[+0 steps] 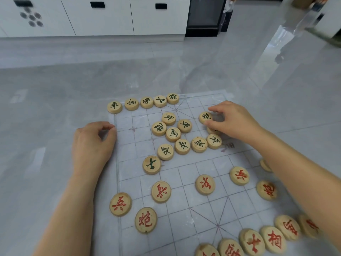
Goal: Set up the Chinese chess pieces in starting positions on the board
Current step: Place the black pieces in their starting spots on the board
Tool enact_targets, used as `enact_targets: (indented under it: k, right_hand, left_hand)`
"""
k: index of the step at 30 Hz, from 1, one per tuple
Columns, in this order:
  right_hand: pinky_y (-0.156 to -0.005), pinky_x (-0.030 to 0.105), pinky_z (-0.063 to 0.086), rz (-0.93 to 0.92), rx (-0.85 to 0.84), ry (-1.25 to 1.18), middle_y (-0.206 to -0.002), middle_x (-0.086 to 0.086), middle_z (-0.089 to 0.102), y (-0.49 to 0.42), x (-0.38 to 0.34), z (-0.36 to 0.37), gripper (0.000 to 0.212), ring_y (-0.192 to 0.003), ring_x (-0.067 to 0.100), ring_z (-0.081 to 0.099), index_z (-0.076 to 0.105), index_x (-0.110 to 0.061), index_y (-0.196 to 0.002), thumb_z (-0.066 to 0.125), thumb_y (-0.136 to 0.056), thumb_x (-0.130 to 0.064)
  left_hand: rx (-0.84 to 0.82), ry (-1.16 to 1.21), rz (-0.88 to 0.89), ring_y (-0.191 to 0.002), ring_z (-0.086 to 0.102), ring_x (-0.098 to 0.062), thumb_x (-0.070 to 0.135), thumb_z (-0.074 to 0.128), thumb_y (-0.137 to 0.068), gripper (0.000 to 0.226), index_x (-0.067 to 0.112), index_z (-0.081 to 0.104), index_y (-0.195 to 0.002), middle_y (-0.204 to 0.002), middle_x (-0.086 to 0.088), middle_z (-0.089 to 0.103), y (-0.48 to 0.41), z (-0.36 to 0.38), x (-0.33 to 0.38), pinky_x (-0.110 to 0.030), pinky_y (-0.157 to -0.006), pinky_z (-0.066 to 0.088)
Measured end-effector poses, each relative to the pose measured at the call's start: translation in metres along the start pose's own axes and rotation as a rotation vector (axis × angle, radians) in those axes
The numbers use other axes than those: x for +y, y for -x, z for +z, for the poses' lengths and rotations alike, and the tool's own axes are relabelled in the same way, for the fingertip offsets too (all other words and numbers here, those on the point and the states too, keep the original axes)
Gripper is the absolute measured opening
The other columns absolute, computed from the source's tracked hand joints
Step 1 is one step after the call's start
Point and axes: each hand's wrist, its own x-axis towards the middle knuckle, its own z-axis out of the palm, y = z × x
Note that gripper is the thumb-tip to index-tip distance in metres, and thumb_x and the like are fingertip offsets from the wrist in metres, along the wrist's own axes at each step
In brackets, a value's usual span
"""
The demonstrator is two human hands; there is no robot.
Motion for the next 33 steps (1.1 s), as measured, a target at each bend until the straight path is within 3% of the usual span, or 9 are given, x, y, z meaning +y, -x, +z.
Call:
enact_targets:
  k: [7, 10, 14, 16, 22, 25, 33]
  right_hand:
    - [-0.095, 0.040, 0.041, -0.011, 0.007, 0.045, -0.117, 0.001, 0.054, 0.003, -0.017, 0.010, 0.055, -0.107, 0.021, 0.053, 0.052, -0.020, -0.129, 0.066, -0.080, -0.040]
    - [-0.089, 0.038, 0.045, 0.017, 0.020, 0.020, -0.106, 0.000, 0.057, -0.003, -0.017, 0.009, 0.044, -0.096, 0.018, 0.056, 0.061, -0.021, -0.117, 0.068, -0.078, -0.040]
    - [-0.074, 0.023, 0.045, 0.263, 0.285, -0.409, -0.083, -0.005, 0.060, -0.020, 0.003, -0.018, 0.032, -0.074, 0.009, 0.055, 0.068, -0.019, -0.101, 0.073, -0.074, -0.036]
    - [-0.072, 0.021, 0.043, 0.322, 0.307, -0.551, -0.079, -0.006, 0.059, -0.021, 0.020, -0.031, 0.031, -0.070, 0.006, 0.052, 0.069, -0.018, -0.099, 0.076, -0.074, -0.034]
    - [-0.070, 0.023, 0.043, 0.318, 0.101, -0.330, -0.085, -0.006, 0.062, -0.001, 0.043, -0.032, 0.031, -0.068, 0.004, 0.052, 0.066, -0.022, -0.102, 0.076, -0.074, -0.030]
    - [-0.069, 0.022, 0.038, 0.297, 0.077, -0.222, -0.090, -0.006, 0.062, 0.005, 0.044, -0.027, 0.035, -0.070, 0.001, 0.052, 0.065, -0.023, -0.107, 0.075, -0.075, -0.030]
    - [-0.079, 0.026, 0.041, 0.197, 0.027, -0.112, -0.108, 0.001, 0.057, -0.013, 0.031, -0.007, 0.046, -0.089, 0.015, 0.055, 0.060, -0.022, -0.120, 0.072, -0.077, -0.032]
  left_hand:
    - [-0.007, -0.014, -0.010, -0.097, 0.060, -0.022, 0.026, 0.059, -0.084, 0.013, 0.023, 0.069, -0.091, -0.100, 0.004, 0.069, 0.000, -0.001, 0.000, -0.040, -0.079, 0.050]
    - [-0.011, -0.025, -0.011, -0.099, 0.059, -0.023, 0.026, 0.059, -0.084, 0.012, 0.023, 0.069, -0.091, -0.100, 0.005, 0.068, 0.000, -0.001, 0.000, -0.038, -0.079, 0.049]
    - [-0.007, -0.021, -0.013, -0.096, 0.059, -0.020, 0.025, 0.060, -0.084, 0.011, 0.023, 0.069, -0.090, -0.098, 0.005, 0.068, 0.000, -0.001, 0.001, -0.036, -0.076, 0.048]
    - [-0.009, -0.028, -0.011, -0.095, 0.060, -0.019, 0.025, 0.060, -0.084, 0.012, 0.022, 0.069, -0.091, -0.099, 0.004, 0.068, 0.000, -0.001, 0.001, -0.036, -0.077, 0.048]
    - [-0.003, -0.042, -0.031, -0.088, 0.058, -0.020, 0.024, 0.060, -0.085, 0.015, 0.019, 0.069, -0.096, -0.097, 0.001, 0.066, 0.002, -0.002, 0.006, -0.034, -0.072, 0.044]
    - [-0.018, -0.029, -0.036, -0.095, 0.060, -0.025, 0.025, 0.061, -0.085, 0.014, 0.020, 0.069, -0.095, -0.100, -0.002, 0.068, 0.002, -0.003, 0.006, -0.039, -0.077, 0.048]
    - [-0.012, -0.056, -0.024, -0.096, 0.060, -0.022, 0.022, 0.061, -0.085, 0.014, 0.017, 0.070, -0.095, -0.101, -0.002, 0.069, 0.002, -0.003, 0.008, -0.031, -0.073, 0.041]
